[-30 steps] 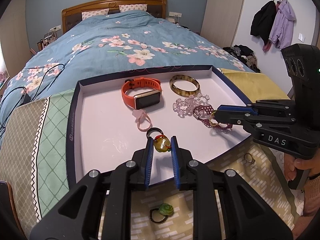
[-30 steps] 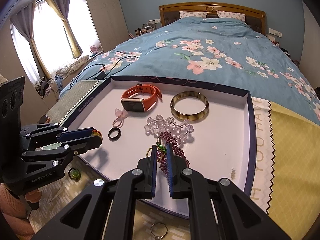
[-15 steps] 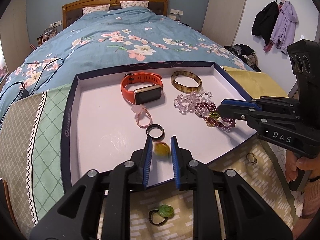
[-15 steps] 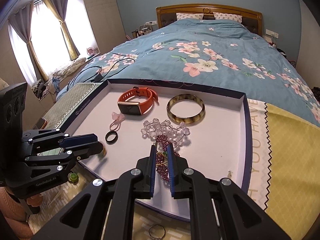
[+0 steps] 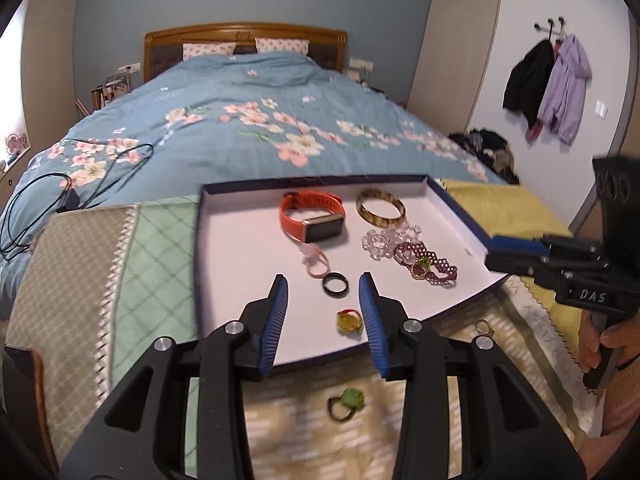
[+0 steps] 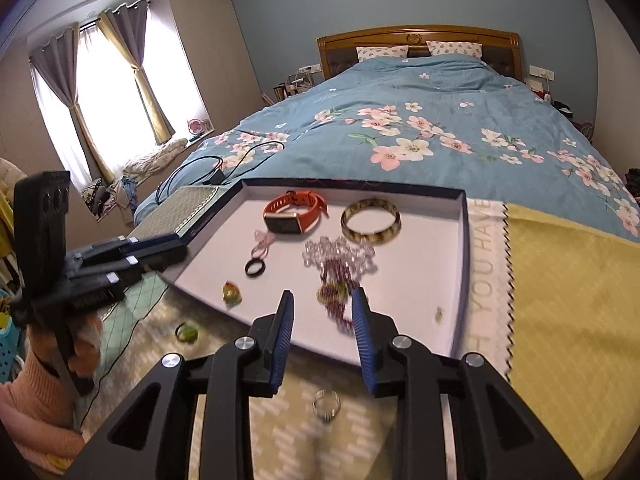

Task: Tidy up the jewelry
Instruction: 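Open the right tool over the box while the left tool drops the amber ring in, then grasp the silver ring on the bedspread with the right tool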

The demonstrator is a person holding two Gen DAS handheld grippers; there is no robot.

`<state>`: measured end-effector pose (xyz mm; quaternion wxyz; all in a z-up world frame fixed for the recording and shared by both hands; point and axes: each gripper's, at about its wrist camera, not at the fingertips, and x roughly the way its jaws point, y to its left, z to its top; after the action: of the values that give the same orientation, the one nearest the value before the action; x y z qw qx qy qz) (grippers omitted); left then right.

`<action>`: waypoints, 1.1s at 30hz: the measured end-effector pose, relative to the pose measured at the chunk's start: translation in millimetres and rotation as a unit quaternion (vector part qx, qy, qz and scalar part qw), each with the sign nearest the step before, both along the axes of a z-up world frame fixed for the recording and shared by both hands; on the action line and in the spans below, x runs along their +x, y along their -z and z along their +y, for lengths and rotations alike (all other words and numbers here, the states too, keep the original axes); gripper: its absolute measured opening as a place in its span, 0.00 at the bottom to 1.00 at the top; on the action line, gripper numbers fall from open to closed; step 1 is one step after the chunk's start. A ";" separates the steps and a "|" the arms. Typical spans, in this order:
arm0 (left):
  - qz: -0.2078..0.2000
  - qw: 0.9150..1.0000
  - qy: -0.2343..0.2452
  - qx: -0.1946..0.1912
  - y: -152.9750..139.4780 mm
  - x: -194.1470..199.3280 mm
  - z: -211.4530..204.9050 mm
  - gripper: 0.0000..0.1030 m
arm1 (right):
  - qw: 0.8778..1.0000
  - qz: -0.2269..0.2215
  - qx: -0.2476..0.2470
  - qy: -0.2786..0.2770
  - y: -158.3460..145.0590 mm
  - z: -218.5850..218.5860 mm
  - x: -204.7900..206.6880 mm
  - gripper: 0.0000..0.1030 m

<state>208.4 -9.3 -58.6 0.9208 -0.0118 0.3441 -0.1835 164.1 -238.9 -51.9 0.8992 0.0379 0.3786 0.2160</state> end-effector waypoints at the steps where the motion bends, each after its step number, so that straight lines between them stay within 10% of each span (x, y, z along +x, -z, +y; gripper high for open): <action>1: -0.003 1.000 0.003 -0.004 -3.2 -6.2 6.1 0.36 | 1.000 0.003 0.001 -0.001 1.7 -2.1 -3.0 0.27; 24: 0.073 0.994 0.065 0.049 44.9 -36.4 -8.0 0.41 | 0.997 0.049 -0.066 -0.004 44.9 11.2 -29.1 0.38; 33: 0.086 0.993 0.065 0.054 48.4 -31.1 -12.6 0.39 | 0.995 0.042 -0.092 -0.006 44.7 16.0 -33.0 0.14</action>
<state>177.3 -21.9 -107.0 0.8734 0.0447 0.4312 -0.2220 131.2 -223.0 -96.6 0.8809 -0.0383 0.4345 0.1836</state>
